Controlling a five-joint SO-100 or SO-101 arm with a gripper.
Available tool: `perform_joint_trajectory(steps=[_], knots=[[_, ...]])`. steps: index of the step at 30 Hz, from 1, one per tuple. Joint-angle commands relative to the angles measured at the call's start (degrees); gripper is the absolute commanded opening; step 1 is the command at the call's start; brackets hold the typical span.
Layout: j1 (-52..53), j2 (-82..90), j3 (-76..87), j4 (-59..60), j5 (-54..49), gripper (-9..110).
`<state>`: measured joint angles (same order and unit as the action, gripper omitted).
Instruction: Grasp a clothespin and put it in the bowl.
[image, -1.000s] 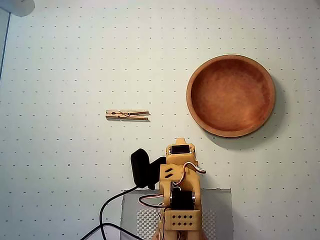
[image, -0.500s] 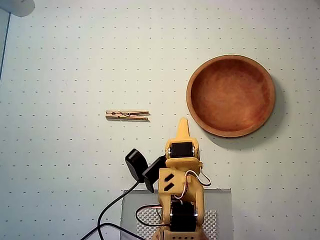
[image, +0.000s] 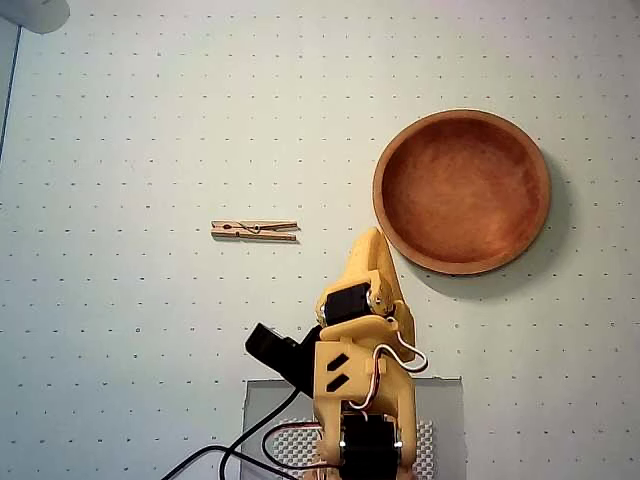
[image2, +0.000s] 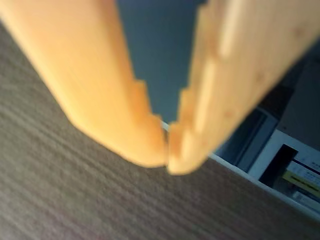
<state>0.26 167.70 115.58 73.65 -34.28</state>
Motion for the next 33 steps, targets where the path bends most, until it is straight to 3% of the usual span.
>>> perform_joint_trajectory(steps=[1,8,16,26,33], knots=[[-0.26,-16.08,-13.80,10.02,-9.49,-2],[-0.35,-30.85,-25.14,28.04,-28.56,-2],[-0.35,-42.01,-25.75,28.30,-39.99,-2],[-2.37,-63.02,-26.81,27.69,-42.71,-2],[-6.94,-69.61,-28.74,23.03,-59.50,-2]])
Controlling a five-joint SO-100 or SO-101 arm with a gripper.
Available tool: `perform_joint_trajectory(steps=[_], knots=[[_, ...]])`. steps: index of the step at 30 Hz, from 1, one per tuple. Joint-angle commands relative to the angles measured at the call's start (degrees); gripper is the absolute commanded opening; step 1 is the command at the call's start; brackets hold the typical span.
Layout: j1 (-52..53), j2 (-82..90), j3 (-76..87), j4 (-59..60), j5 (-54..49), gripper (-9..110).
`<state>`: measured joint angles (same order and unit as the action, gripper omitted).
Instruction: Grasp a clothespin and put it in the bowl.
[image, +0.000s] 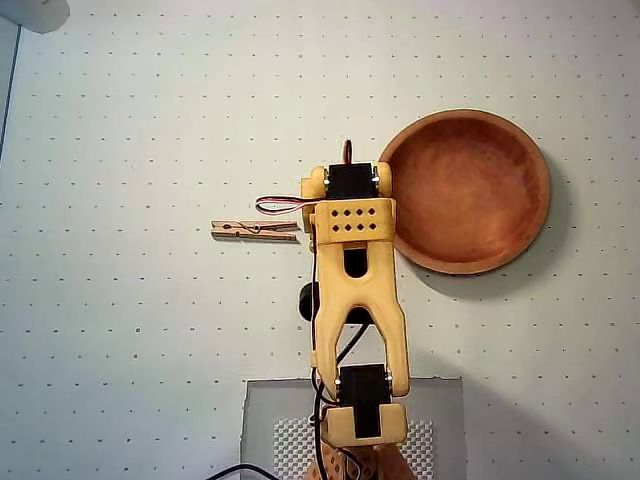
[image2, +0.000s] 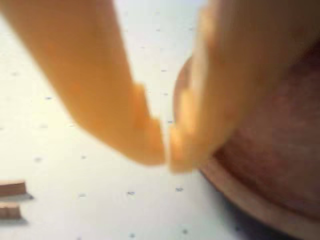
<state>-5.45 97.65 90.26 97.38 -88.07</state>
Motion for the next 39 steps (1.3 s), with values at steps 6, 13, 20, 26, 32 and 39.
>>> perform_joint_trajectory(steps=[6,13,20,26,32,39], knots=[[-6.68,-0.88,-3.34,-2.90,-14.85,-2],[-10.99,-0.70,-3.43,-10.46,-16.17,-2],[-11.25,-1.05,-3.43,-19.78,-16.00,-1],[-11.34,-6.68,-5.27,-21.36,-15.91,-1],[-11.78,-13.10,-10.02,-21.36,-16.35,-1],[-15.29,-18.98,-13.36,-21.27,-15.91,-1]])
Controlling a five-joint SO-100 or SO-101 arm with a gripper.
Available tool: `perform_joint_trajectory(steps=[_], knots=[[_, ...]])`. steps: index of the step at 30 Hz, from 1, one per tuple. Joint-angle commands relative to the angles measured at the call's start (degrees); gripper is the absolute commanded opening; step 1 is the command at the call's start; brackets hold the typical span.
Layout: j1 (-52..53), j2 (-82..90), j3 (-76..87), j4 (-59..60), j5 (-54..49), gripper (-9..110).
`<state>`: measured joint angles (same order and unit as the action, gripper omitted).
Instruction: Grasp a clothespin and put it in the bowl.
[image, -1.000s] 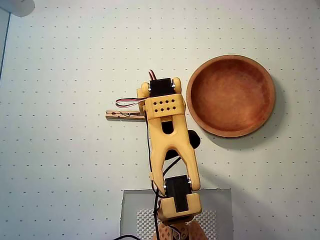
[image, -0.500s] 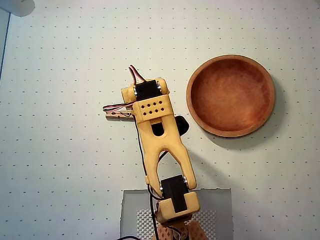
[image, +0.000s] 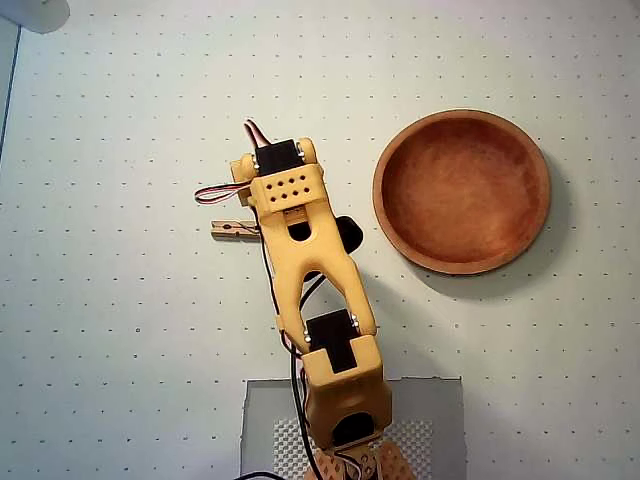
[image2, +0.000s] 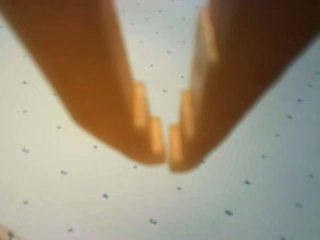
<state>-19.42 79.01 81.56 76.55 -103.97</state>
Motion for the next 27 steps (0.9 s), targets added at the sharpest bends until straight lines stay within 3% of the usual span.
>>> perform_joint_trajectory(steps=[1,18,27], knots=[[-1.76,-1.41,-5.45,-0.44,0.18,-1],[-5.19,-11.78,-15.82,-0.44,0.00,-1],[-1.93,-16.61,-20.83,-0.53,-0.53,-1]])
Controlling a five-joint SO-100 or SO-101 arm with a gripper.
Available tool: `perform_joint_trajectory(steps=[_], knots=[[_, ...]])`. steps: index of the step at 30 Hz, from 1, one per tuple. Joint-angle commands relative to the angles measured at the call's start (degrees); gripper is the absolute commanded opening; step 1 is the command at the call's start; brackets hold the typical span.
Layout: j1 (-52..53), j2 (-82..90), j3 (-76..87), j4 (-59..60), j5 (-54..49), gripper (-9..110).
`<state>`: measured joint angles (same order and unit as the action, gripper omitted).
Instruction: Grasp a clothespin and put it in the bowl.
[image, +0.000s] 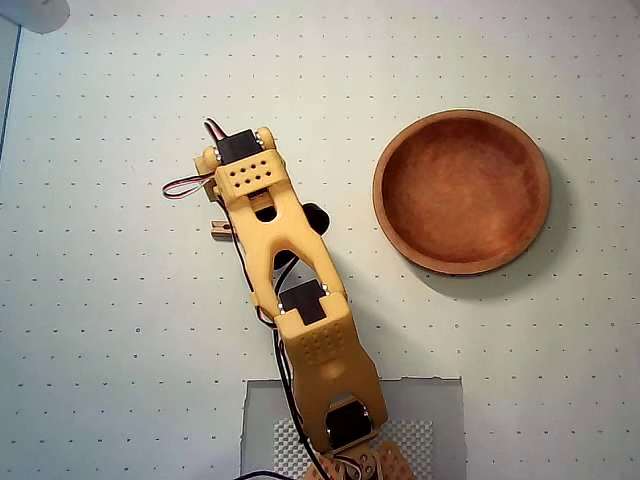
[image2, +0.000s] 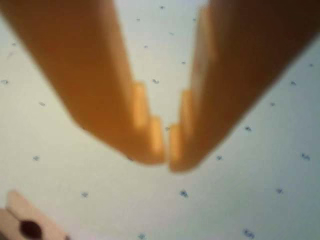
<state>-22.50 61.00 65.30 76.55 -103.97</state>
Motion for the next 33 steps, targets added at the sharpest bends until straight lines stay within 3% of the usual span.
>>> perform_joint_trajectory(steps=[1,21,33], knots=[[1.41,1.05,-5.01,-0.53,-0.53,-1],[4.13,-5.71,-13.01,-1.23,-1.32,-1],[3.43,-5.45,-12.48,0.79,-21.53,-1]])
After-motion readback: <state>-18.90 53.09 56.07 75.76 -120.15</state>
